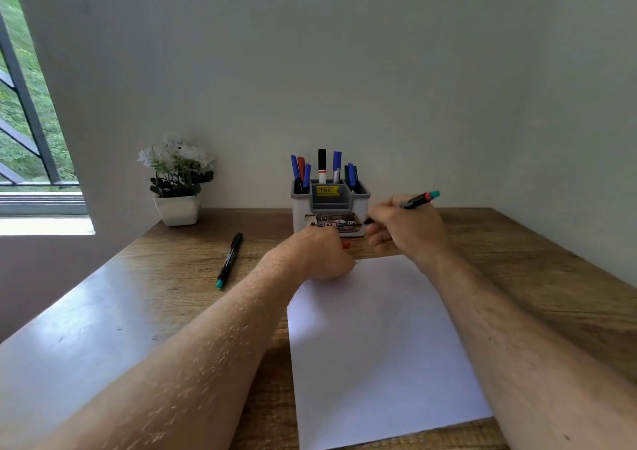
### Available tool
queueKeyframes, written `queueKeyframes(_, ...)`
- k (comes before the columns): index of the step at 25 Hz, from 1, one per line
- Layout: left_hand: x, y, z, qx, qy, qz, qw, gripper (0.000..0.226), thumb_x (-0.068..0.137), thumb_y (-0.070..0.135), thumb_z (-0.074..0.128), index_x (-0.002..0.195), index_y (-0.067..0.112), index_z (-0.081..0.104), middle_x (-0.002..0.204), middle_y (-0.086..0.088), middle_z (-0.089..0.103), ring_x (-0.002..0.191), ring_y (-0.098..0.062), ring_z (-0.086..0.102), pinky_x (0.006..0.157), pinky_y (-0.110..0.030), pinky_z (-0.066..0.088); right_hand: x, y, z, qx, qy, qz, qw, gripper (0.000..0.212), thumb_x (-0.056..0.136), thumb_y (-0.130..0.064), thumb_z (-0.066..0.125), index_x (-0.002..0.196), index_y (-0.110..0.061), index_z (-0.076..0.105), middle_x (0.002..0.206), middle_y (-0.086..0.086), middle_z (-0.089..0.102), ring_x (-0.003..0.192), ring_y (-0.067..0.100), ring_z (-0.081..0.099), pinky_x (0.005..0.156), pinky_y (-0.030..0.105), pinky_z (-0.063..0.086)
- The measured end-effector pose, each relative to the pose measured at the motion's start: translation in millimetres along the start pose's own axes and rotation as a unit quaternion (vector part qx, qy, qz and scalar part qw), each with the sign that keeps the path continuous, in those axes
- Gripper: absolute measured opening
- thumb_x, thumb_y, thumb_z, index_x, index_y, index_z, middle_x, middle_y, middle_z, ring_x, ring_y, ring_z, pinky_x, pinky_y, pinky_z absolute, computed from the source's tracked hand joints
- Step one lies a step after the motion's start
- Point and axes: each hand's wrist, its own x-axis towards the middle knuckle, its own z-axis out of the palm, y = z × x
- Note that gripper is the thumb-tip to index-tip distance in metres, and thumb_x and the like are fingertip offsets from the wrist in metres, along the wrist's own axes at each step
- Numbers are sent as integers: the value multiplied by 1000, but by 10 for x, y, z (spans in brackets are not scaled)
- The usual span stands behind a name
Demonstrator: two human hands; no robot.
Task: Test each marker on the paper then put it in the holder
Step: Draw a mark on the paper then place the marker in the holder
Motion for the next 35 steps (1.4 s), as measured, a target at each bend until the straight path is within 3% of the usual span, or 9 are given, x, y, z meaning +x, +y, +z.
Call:
queueKeyframes(2, 4, -6, 11, -16, -11, 1, 1000, 47, 84, 31, 54, 129, 19, 56, 117, -6, 60, 103, -23, 58, 92, -34, 51, -28, 141, -23, -40, -11, 15, 999, 11, 87, -12, 66, 80, -5, 71, 67, 12, 68, 50, 19, 60, 46, 28, 50)
queueKeyframes(7, 52, -34, 47, -26, -12, -6, 1000, 42, 86, 33, 52, 125, 17, 58, 113, -6, 59, 102, -23, 56, 94, -36, 50, -40, 270, -17, -100, -38, 15, 994, 10, 85, -9, 64, 75, -12, 63, 72, 17, 73, 52, 21, 64, 48, 29, 48)
queueKeyframes(13, 114, -64, 101, -40, 6, 0, 999, 42, 91, 40, 57, 128, 22, 58, 120, -4, 63, 108, -24, 58, 97, -34, 48, -69, 266, -3, -171, -25, -20, 985, 22, 78, -19, 67, 61, -14, 55, 58, 0, 66, 40, -4, 51, 47, 21, 37)
queueKeyframes(24, 147, -62, 130, -32, 0, -15, 999, 43, 90, 42, 59, 129, 22, 57, 121, -3, 63, 109, -23, 58, 98, -34, 48, -53, 280, -1, -173, -41, -7, 984, 29, 79, -20, 67, 57, -17, 49, 61, 8, 60, 59, 17, 55, 57, 28, 41)
queueKeyframes(28, 131, -55, 118, -42, 2, -16, 999, 46, 90, 40, 60, 133, 22, 56, 125, -4, 62, 114, -23, 57, 102, -36, 47, -68, 272, 13, -208, -31, -19, 977, 22, 83, -23, 67, 65, -15, 56, 67, 7, 67, 60, 13, 57, 52, 25, 36)
queueKeyframes(32, 130, -58, 113, -39, -1, -16, 999, 48, 90, 41, 60, 133, 21, 55, 124, -3, 62, 112, -22, 57, 100, -35, 47, -60, 274, 7, -200, -25, -23, 979, 31, 82, -20, 67, 58, -17, 48, 61, 5, 58, 58, 13, 52, 52, 26, 34)
queueKeyframes(35, 131, -60, 111, -44, -3, -16, 999, 47, 90, 41, 60, 133, 22, 55, 125, -4, 62, 114, -23, 57, 102, -35, 46, -72, 270, 12, -208, -25, -23, 978, 26, 82, -21, 67, 61, -15, 53, 65, 7, 64, 60, 14, 55, 52, 26, 34)
